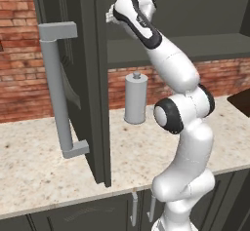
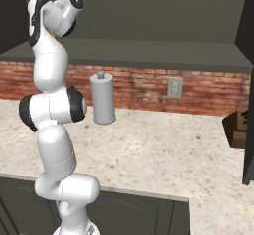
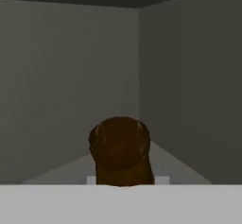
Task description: Open the cabinet directly in front. Then move the beer and the cup to the dining counter with the jar on it.
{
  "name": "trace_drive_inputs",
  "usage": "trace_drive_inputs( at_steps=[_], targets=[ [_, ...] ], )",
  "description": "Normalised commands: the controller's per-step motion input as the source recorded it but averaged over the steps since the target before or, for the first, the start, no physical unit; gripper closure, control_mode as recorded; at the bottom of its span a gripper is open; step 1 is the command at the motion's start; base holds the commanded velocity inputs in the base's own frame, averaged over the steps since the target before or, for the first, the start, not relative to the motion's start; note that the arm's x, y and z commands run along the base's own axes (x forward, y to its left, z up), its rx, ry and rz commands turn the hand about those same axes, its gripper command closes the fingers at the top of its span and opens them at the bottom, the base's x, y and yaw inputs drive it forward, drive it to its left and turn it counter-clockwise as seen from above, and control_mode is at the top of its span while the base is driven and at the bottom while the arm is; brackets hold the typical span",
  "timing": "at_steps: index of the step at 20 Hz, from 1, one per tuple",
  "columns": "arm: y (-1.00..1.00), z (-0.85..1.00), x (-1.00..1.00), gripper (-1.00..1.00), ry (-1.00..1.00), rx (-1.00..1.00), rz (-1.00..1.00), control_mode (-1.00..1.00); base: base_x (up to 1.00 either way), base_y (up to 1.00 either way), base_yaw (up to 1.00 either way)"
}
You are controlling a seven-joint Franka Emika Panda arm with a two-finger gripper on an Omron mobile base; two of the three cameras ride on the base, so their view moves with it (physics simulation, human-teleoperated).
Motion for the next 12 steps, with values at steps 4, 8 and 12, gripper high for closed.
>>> trace_drive_inputs(
  at_steps=[4,8,12],
  targets=[
    [-0.52,0.01,-0.90,1.00,-0.27,0.18,0.00,-1.00,0.00,0.00,0.00],
    [0.00,0.00,-0.06,1.00,0.00,0.00,0.00,-1.00,0.00,0.00,0.00],
    [-0.15,0.39,-0.89,1.00,-0.09,0.13,0.04,-1.00,0.00,0.00,0.00]
  ],
)
